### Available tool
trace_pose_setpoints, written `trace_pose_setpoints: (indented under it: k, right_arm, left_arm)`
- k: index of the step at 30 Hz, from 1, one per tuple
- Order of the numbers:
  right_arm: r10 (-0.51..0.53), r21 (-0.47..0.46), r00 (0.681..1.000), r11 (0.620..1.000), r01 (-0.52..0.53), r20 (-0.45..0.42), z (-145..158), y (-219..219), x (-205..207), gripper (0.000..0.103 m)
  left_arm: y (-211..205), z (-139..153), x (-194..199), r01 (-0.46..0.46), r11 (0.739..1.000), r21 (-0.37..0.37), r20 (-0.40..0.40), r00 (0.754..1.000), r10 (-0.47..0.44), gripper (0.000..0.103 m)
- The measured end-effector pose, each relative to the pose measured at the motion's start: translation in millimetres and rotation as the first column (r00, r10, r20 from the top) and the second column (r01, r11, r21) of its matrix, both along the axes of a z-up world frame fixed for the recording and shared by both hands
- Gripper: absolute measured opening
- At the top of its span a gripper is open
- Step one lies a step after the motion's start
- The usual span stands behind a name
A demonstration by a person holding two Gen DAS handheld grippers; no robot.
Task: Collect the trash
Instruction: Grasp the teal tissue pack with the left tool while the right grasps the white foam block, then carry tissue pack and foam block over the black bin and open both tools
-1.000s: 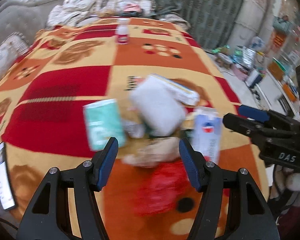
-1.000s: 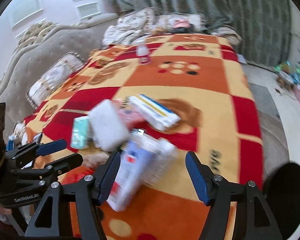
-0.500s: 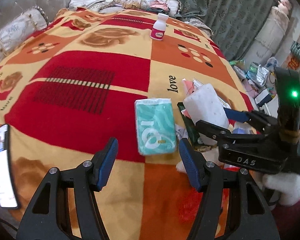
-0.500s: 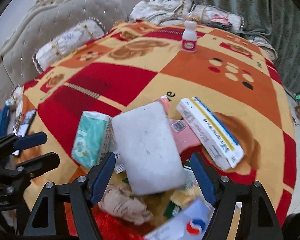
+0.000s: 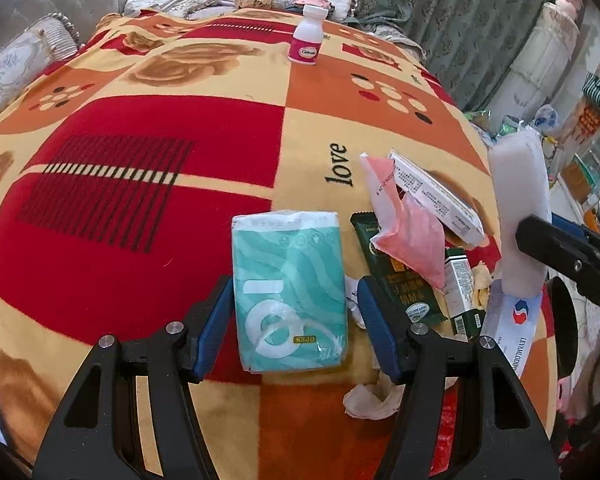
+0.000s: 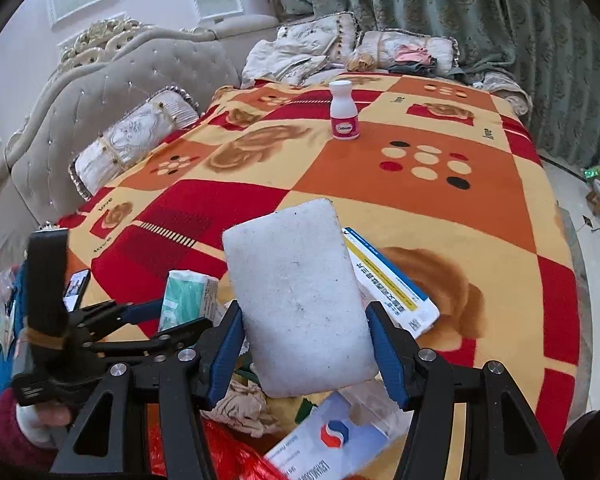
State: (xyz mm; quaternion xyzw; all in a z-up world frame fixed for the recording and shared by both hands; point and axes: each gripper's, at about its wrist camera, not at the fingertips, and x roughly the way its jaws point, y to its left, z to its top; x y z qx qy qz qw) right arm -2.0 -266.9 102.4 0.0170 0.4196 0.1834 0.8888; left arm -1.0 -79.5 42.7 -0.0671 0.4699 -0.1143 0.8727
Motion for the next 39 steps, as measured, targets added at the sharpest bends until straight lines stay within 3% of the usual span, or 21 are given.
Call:
trace_pose_setpoints:
  k: [1,7,20,39]
  right_arm:
    - [-0.001,0.001,1.000,1.000,0.001,0.002,0.5,-1.0,-2.1,0.059]
    - [-0.010,0.015,1.000,1.000,0.010,0.006,2.4,-8.2,-15.4,0.059]
    - [-0.066,0.014,0.998,0.998,0.065,0.021,9.9,-40.3,-51.3,0.059]
    - [-0.245,0.019,0.969,0.969,0.245,0.030,16.5,-130.9,-104.8,0.059]
  left_arm:
    - [1.5,1.9,-1.5,0.005,1.000,-0.012,0.000,1.000,-0.005,0.046]
    - [6.3,18.4,-9.5,0.030,0.998,-0.063,-0.002,1.000,-0.030,0.038]
    - [-42.7,73.3,-43.6,0.140,0.988,-0.068,0.087,0.987,-0.134,0.037]
    - [-156.3,86.1,-73.8,0.322,0.946,-0.040,0.119,0.941,-0.316,0.037]
